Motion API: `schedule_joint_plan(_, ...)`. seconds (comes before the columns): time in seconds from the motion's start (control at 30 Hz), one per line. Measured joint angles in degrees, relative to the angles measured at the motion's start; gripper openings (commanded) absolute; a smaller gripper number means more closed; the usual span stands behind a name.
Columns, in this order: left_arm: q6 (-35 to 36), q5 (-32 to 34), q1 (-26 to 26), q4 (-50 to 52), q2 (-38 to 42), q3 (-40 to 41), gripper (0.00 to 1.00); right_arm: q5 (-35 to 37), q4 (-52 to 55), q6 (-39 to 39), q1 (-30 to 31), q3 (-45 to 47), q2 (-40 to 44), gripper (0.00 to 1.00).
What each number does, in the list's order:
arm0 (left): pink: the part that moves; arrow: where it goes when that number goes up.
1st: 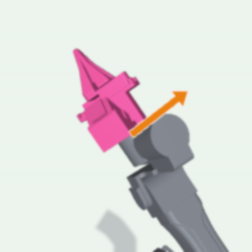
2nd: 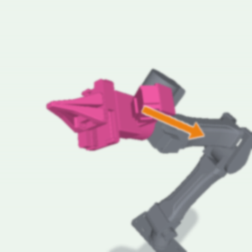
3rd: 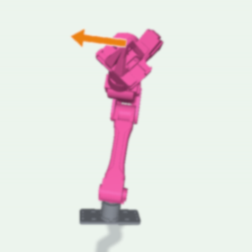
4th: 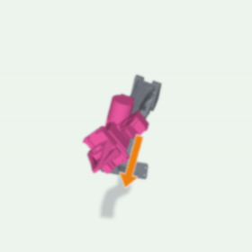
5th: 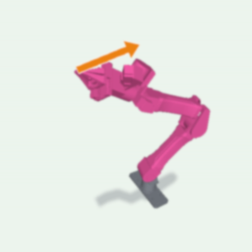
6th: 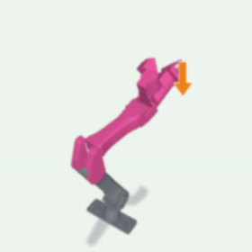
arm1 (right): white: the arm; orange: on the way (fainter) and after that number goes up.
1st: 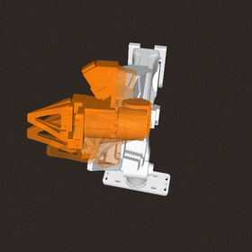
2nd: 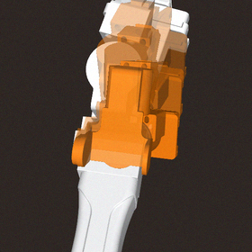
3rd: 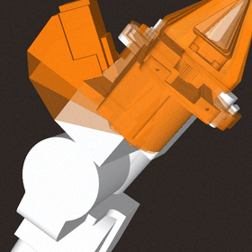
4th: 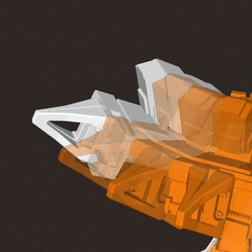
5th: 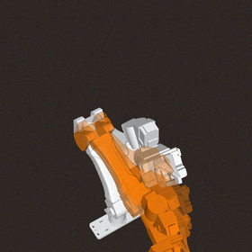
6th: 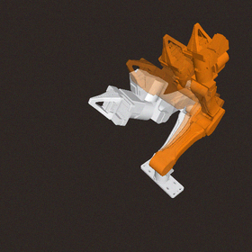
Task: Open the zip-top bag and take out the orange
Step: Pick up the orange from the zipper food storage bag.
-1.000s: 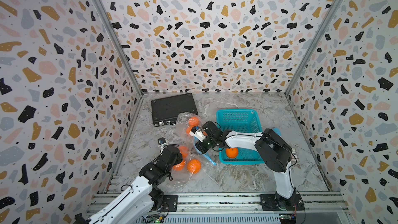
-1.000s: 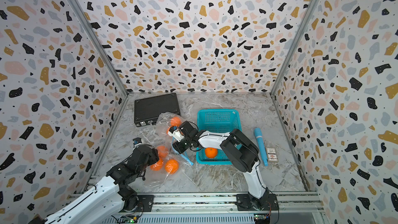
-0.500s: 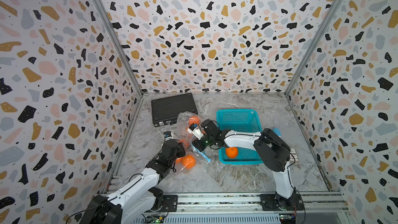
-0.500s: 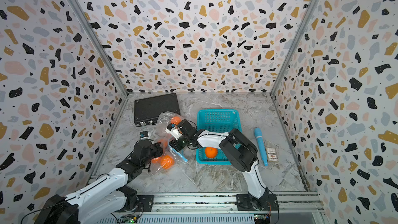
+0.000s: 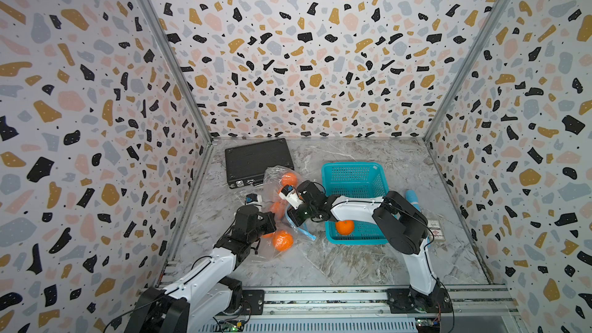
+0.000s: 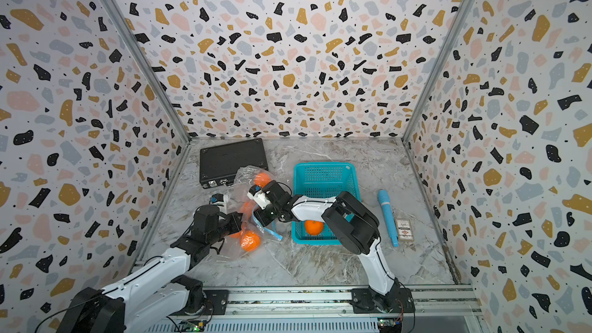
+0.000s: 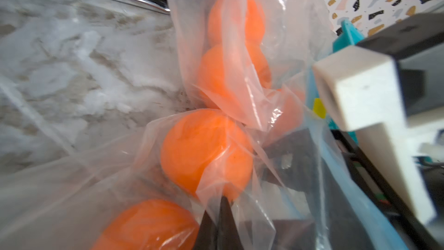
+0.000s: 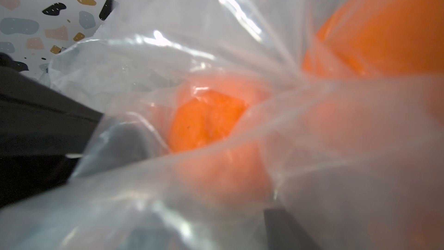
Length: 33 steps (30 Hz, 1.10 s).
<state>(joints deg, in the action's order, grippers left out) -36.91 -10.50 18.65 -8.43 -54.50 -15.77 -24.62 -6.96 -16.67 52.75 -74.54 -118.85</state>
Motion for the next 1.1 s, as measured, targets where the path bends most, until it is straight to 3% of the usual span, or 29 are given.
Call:
schedule_joint_plan(0.03,0.02,-0.74,0.0,1.01,1.16,0.0,0.15,0.11,-0.79,-0.04,0.0,1.11,0.5,0.63)
schedule_joint_plan(0.07,-0.02,-1.29,0.0,2.05,2.45,0.0,0.27,0.42,-1.92,-0.26,0.02,2.75,1.31,0.64)
schedule_joint_plan(0.13,-0.31,-1.73,0.04,3.52,4.5,0.0,0.37,1.03,-3.23,-0.72,0.04,4.9,2.47,0.68)
schedule_joint_plan(0.23,-0.79,-0.35,0.07,5.73,7.21,-0.13,0.82,2.54,-4.17,-0.9,0.24,5.73,3.15,0.71)
schedule_joint_plan(0.3,-0.68,2.1,0.04,7.74,8.39,-0.55,0.93,3.52,-4.59,-0.68,0.48,5.73,3.19,0.73)
schedule_joint_plan(0.4,0.24,5.77,0.04,9.88,7.74,-2.45,1.0,4.46,-4.87,-0.33,0.52,5.7,3.19,0.74)
schedule_joint_plan(0.57,1.86,8.22,-0.35,6.95,0.59,-6.43,0.99,6.71,-5.6,0.59,0.74,5.27,3.19,0.8)
schedule_joint_plan(0.77,2.38,5.77,-3.23,-3.17,-11.74,-7.1,1.0,7.21,-8.02,1.79,0.76,5.27,3.19,0.87)
schedule_joint_plan(0.8,2.19,4.28,-4.24,-4.81,-13.51,-7.1,0.95,7.23,-8.37,1.88,0.76,5.27,3.19,0.87)
schedule_joint_plan(0.87,1.07,1.03,-6.14,-9.14,-17.03,-6.84,0.71,7.23,-9.35,2.12,0.72,5.27,3.13,0.87)
schedule_joint_plan(0.93,0.68,-1.79,-7.19,-12.46,-19.08,-6.45,0.54,7.26,-10.03,2.62,0.72,5.25,2.95,0.87)
schedule_joint_plan(1.07,0.09,-6.86,-7.32,-16.61,-22.34,-6.73,0.36,7.13,-10.14,3.63,0.63,4.07,1.6,0.88)
schedule_joint_plan(1.1,-0.02,-8.31,-7.39,-17.97,-23.65,-6.86,0.25,6.91,-10.16,3.8,0.55,3.58,1.05,0.89)
